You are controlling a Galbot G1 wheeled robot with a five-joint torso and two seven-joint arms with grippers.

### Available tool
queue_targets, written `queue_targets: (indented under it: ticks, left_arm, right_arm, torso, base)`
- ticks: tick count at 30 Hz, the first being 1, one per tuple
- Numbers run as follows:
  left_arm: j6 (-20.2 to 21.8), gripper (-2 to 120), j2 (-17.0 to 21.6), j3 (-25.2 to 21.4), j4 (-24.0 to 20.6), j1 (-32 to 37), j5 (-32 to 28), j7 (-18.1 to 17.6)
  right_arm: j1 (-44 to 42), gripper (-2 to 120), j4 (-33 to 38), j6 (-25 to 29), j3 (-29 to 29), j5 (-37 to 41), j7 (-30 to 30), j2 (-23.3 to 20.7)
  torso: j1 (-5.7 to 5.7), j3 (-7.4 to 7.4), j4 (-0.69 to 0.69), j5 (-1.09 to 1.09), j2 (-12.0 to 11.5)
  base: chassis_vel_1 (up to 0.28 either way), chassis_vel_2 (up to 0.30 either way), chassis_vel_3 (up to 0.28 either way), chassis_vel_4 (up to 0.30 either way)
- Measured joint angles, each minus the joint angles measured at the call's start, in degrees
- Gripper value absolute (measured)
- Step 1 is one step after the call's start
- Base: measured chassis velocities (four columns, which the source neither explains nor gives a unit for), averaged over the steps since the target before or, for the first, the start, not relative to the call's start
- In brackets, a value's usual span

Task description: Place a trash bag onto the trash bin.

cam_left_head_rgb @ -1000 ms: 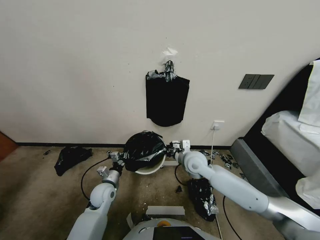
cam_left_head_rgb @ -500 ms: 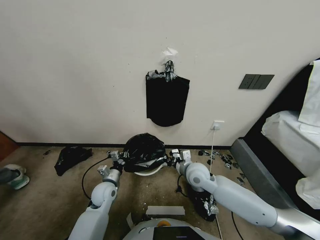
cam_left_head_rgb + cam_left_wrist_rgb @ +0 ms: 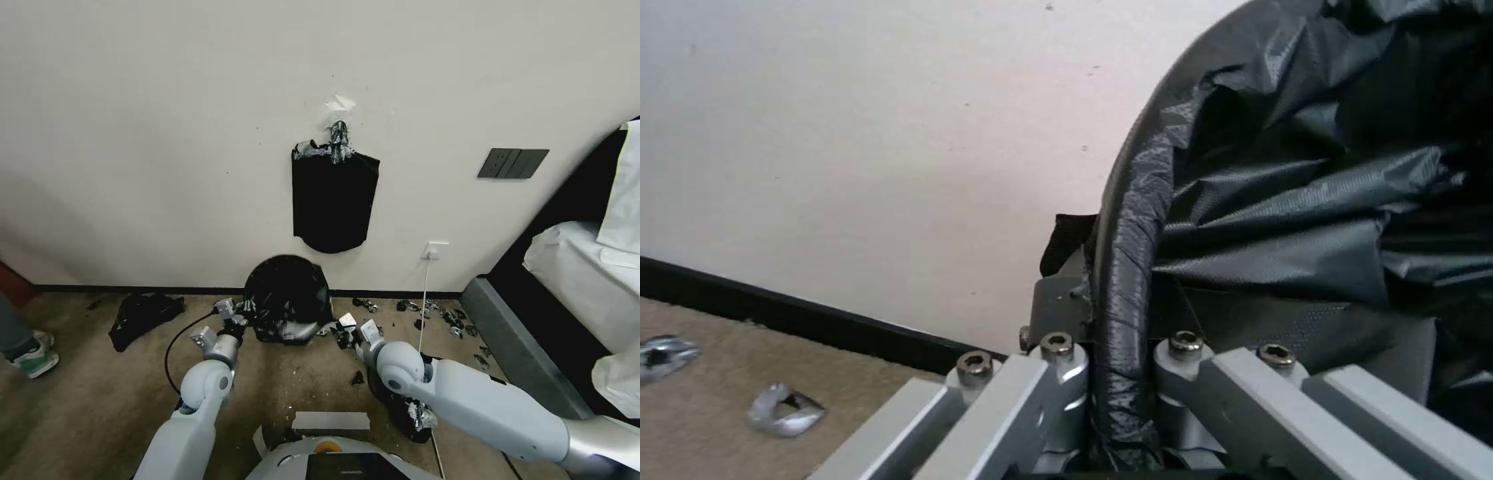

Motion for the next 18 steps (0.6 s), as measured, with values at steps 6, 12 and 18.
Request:
queue_targets:
  ticks: [6,12,18]
  left_arm:
    - [1.08,1,0.25,0.19,1.01,-1.54,-1.62,-2.73]
    - [1.45,1,0.74,0.82,1.89,-2.84,-1.92,-3.38]
    - [1.47,1,0.28,1.15,1.87,-2.85,-1.9,-3.58]
  right_arm:
    - [-2.62,71,2.22,6.01,0.69,-7.35,-4.89,-3.76]
    - [-4.72,96,6.97,13.7,0.98,-15.63,-16.58,-7.6]
    - [-0.51,100,8.29,13.27,-1.84,-13.34,-16.36,-3.7]
  torso:
    - [0.0,0.0,-0.01,0.01,0.0]
    - [0.0,0.0,-0.02,0.0,0.0]
    - [0.0,0.0,0.0,-0.01,0.0]
  base:
    - [0.0,0.0,0.0,0.0]
    - [0.0,0.0,0.0,0.0]
    - [0.0,0.0,0.0,0.0]
